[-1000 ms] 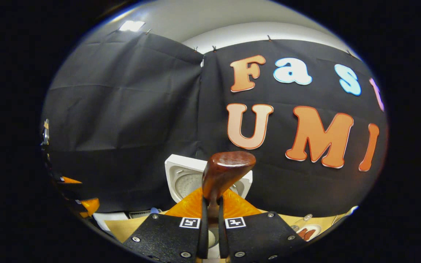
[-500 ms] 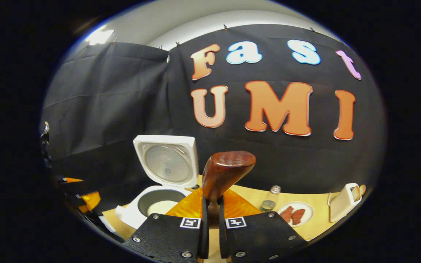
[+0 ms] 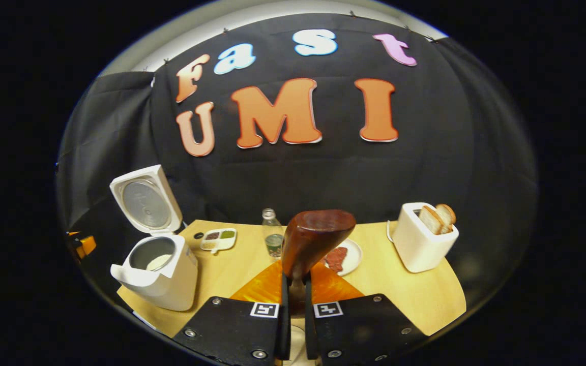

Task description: Close the left gripper, press the button to open the rice cooker; take a wooden spoon from the chopstick holder with the right hand, scoop a spoonful of rice and pour it into the rice cooker, then put the wooden spoon back into the chopstick holder.

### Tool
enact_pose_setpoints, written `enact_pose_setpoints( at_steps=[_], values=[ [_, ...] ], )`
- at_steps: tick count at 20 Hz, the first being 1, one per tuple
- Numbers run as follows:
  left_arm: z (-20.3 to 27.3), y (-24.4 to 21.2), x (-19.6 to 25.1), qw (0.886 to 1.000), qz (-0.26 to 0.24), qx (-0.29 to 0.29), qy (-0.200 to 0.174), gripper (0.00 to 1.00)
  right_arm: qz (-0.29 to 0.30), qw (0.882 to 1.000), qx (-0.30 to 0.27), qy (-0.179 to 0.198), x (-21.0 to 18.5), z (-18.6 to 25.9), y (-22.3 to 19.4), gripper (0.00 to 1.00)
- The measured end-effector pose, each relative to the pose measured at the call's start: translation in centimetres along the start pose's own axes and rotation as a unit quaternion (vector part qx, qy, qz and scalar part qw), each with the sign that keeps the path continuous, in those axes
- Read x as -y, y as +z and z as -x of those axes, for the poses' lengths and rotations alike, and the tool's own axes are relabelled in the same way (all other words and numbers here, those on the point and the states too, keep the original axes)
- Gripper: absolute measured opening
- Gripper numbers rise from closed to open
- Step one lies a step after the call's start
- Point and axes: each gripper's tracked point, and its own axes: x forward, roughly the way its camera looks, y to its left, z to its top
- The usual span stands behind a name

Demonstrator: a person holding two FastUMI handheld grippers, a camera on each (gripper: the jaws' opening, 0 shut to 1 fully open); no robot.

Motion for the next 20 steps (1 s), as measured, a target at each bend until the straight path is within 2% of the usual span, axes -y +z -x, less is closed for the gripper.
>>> enact_pose_setpoints(
  at_steps=[5, 8, 9, 13, 14, 15, 16, 18, 20],
  values=[
    [0.9, 0.4, 1.4, 1.000, 0.004, -0.002, 0.001, 0.97, -0.044, 0.998, -0.027, -0.041, 6.5, 0.4, -4.0, 0.11],
    [1.8, 0.6, 1.9, 1.000, 0.002, 0.004, 0.010, 1.00, -0.069, 0.996, -0.048, -0.037, 8.2, -0.4, -6.7, 0.11],
    [2.2, 0.7, 2.0, 1.000, 0.001, 0.006, 0.014, 0.98, -0.079, 0.994, -0.057, -0.039, 8.9, -0.7, -7.6, 0.11],
    [3.9, 0.3, 2.4, 1.000, 0.003, -0.001, 0.030, 1.00, -0.106, 0.990, -0.082, -0.033, 10.0, -2.6, -11.0, 0.11],
    [4.4, 0.0, 2.3, 0.999, 0.004, -0.003, 0.035, 0.97, -0.112, 0.989, -0.091, -0.027, 10.0, -2.9, -11.7, 0.11],
    [5.1, -0.3, 2.1, 0.999, 0.005, -0.004, 0.040, 1.00, -0.119, 0.988, -0.101, -0.020, 9.8, -3.1, -12.4, 0.11],
    [5.4, -0.1, 2.1, 0.999, 0.008, -0.005, 0.043, 0.98, -0.126, 0.986, -0.107, -0.013, 9.7, -3.3, -13.0, 0.11],
    [6.0, 0.2, 2.3, 0.999, 0.015, -0.002, 0.047, 1.00, -0.134, 0.984, -0.119, -0.006, 9.7, -3.9, -14.1, 0.12],
    [6.1, 0.8, 2.3, 0.999, 0.017, 0.001, 0.050, 0.97, -0.147, 0.983, -0.113, -0.004, 10.1, -4.2, -14.0, 0.13]
  ],
)
